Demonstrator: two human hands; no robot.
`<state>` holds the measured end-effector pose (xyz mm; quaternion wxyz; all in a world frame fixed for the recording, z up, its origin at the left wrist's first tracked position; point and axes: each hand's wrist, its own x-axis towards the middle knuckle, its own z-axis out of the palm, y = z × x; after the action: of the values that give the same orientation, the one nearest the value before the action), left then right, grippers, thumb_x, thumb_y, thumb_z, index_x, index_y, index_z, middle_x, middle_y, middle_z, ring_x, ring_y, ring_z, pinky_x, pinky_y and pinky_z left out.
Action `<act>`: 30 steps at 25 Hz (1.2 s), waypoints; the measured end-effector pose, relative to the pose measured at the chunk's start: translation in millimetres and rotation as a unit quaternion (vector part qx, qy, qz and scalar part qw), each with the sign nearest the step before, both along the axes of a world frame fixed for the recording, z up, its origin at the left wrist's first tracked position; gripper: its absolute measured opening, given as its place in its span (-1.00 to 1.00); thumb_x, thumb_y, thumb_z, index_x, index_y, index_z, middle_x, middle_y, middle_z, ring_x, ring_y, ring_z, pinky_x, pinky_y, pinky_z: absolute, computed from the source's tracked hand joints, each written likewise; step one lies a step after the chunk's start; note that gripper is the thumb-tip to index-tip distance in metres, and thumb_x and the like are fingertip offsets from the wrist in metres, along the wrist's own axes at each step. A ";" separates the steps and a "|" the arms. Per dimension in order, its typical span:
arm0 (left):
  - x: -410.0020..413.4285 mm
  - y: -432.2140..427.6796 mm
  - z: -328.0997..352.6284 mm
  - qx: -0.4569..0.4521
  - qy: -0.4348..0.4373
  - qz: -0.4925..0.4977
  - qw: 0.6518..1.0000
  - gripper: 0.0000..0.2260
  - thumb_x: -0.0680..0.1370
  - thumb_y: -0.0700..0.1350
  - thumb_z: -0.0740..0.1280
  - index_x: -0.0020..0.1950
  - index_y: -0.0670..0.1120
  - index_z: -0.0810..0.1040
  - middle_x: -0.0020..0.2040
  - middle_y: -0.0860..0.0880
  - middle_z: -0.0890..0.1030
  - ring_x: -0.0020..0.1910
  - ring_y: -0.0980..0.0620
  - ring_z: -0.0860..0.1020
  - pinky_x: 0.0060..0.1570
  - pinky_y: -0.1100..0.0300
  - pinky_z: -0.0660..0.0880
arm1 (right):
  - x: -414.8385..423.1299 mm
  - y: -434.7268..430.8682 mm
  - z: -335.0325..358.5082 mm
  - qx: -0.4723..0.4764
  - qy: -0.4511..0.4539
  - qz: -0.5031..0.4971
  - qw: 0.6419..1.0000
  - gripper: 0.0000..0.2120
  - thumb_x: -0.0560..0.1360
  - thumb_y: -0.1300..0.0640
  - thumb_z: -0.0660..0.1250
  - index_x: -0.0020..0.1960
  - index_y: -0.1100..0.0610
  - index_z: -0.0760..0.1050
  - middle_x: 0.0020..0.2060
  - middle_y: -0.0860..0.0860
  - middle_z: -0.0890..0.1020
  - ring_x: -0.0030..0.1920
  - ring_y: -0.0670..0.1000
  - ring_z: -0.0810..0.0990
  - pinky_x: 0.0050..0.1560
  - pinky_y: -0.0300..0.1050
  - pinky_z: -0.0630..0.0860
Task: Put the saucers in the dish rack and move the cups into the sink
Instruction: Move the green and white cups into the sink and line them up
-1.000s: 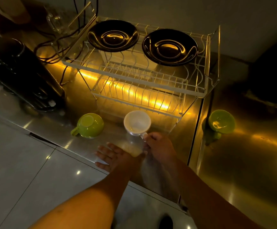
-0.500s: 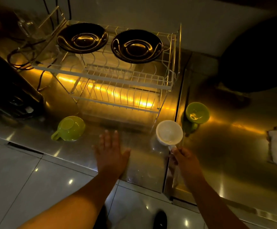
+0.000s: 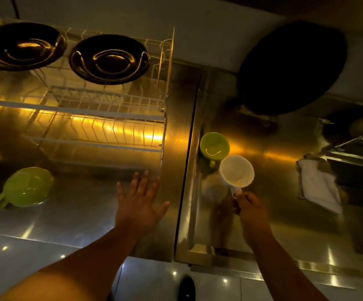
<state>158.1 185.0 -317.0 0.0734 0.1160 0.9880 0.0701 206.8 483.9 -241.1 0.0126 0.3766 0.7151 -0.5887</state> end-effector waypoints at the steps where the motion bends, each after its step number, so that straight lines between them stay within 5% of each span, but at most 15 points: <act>1: 0.1 0.4 -2.3 0.001 0.003 -0.001 1.000 -0.29 0.54 0.47 -0.06 0.62 0.21 -0.07 0.66 -0.04 -0.09 0.62 -0.12 -0.16 0.46 -0.42 -0.16 | -5.9 7.8 -0.2 -0.004 0.002 -0.020 1.000 -0.80 0.57 -0.02 0.31 -0.13 0.03 0.62 -0.21 0.12 0.67 -0.15 0.13 0.61 -0.08 0.12 0.54; 8: -2.4 2.5 -7.9 0.004 0.009 0.010 1.000 -0.28 0.53 0.49 0.00 0.61 0.26 -0.08 0.67 0.00 -0.08 0.62 -0.07 -0.15 0.48 -0.35 -0.20 | -54.7 39.9 -5.4 -0.041 0.003 -0.077 0.996 -0.82 0.60 0.03 0.29 -0.05 0.11 0.58 -0.11 0.13 0.65 -0.10 0.08 0.59 -0.09 -0.02 0.52; 19: -2.3 3.8 -5.5 -0.002 0.001 0.006 1.000 -0.27 0.52 0.49 -0.01 0.62 0.24 -0.09 0.66 -0.01 -0.10 0.62 -0.09 -0.16 0.49 -0.38 -0.15 | -84.1 47.2 -31.8 -0.040 -0.005 -0.093 0.995 -0.82 0.57 -0.01 0.31 -0.09 0.08 0.58 -0.10 0.18 0.66 -0.09 0.13 0.60 0.03 0.15 0.55; 30: -5.2 3.2 -8.4 0.001 0.011 0.011 1.000 -0.26 0.51 0.49 0.00 0.62 0.24 -0.07 0.66 -0.01 -0.09 0.62 -0.10 -0.14 0.49 -0.37 -0.16 | -101.3 53.5 -31.2 -0.035 -0.086 -0.049 0.994 -0.77 0.55 -0.04 0.32 0.02 0.12 0.57 -0.06 0.15 0.68 -0.08 0.16 0.61 -0.03 0.10 0.57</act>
<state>153.0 188.2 -325.4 0.0616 0.1059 0.9900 0.0705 105.5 537.3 -272.3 0.0588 0.4597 0.6710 -0.5789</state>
